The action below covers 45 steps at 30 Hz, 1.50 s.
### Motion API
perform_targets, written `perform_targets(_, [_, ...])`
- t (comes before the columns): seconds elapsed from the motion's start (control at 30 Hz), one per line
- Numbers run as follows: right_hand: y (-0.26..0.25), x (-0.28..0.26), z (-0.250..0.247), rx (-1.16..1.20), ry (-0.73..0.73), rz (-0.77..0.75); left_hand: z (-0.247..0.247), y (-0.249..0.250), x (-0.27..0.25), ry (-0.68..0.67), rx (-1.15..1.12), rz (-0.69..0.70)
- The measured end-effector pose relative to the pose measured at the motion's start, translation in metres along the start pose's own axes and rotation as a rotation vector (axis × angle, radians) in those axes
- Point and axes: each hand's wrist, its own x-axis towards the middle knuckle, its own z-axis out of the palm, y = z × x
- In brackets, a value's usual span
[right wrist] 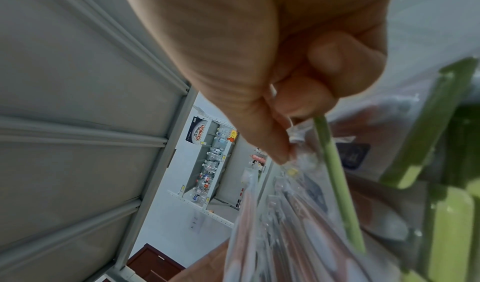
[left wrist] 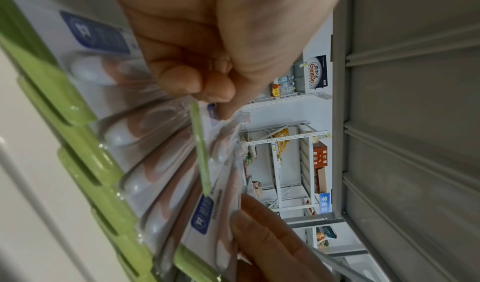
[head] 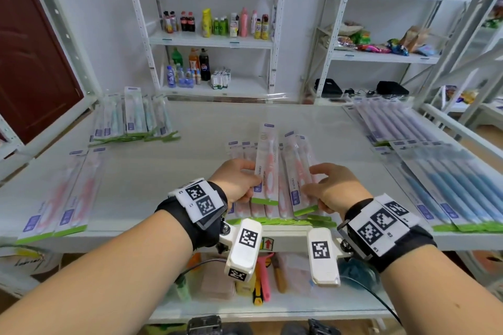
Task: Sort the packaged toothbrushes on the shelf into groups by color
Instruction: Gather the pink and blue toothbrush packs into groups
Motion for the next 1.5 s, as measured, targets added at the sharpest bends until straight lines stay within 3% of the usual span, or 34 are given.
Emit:
perform_targets(0.5, [0.004, 0.000, 0.002, -0.284, 0.057, -0.028, 0.018, 0.005, 0.000, -0.026, 0.051, 0.007])
perform_targets(0.7, [0.004, 0.001, 0.002, -0.285, 0.106, -0.072, 0.023, 0.004, 0.002, -0.020, 0.075, 0.008])
perform_targets(0.9, [0.004, 0.002, 0.006, -0.334, 0.009, -0.121, 0.027, 0.000, 0.007, -0.024, 0.095, -0.006])
perform_targets(1.2, [0.003, 0.005, 0.008, -0.480, -0.022, -0.205, 0.029, -0.002, 0.011, -0.051, 0.111, -0.047])
perform_targets(1.5, [0.004, 0.005, 0.006, -0.416, -0.028, -0.212, 0.030, -0.001, 0.012, -0.066, 0.177, -0.064])
